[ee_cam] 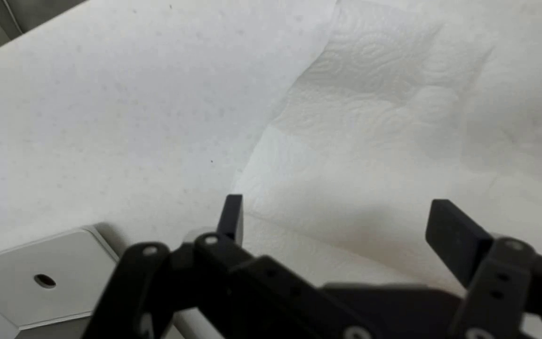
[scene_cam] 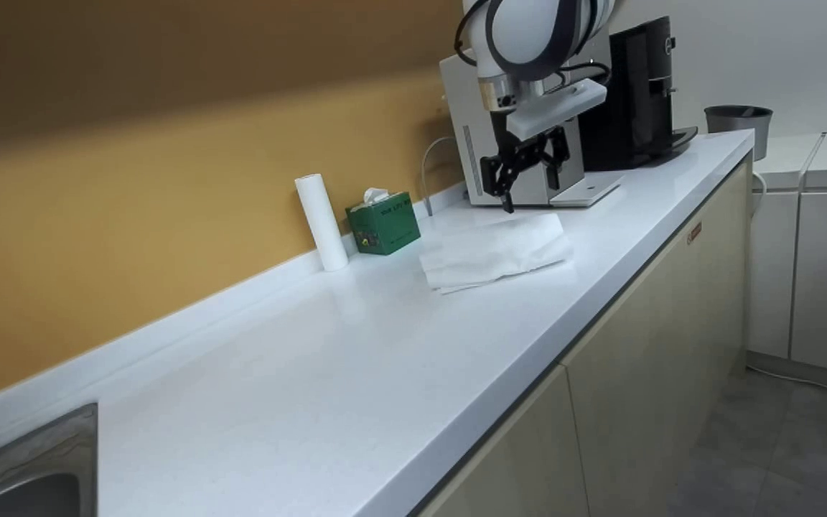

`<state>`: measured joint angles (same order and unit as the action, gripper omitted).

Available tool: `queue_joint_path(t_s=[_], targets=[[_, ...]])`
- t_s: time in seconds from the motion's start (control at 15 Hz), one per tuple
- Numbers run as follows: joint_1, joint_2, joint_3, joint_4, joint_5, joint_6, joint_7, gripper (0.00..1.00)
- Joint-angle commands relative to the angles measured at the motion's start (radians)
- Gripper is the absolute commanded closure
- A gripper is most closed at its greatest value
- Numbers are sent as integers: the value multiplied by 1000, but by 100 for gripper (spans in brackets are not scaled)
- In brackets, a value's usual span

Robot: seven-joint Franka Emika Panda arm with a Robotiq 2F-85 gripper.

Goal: Use the tissue to wipe the counter

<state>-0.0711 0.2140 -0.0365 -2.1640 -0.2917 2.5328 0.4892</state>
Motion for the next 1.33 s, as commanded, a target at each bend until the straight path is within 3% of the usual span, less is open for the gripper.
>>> queue_joint_path(t_s=[0.0,0.27,0.47,0.8,0.87,1.0,1.27], targets=[[46,114,-46,106,-1,39,-41,0],[37,201,-21,172,111,89,-201,0],[-15,249,52,214,272,86,-413,0],[-84,301,137,282,449,-19,-670,0],[-87,308,138,293,459,-42,-693,25],[-91,318,136,311,466,-82,-730,32],[-84,325,121,331,456,-132,-759,62]])
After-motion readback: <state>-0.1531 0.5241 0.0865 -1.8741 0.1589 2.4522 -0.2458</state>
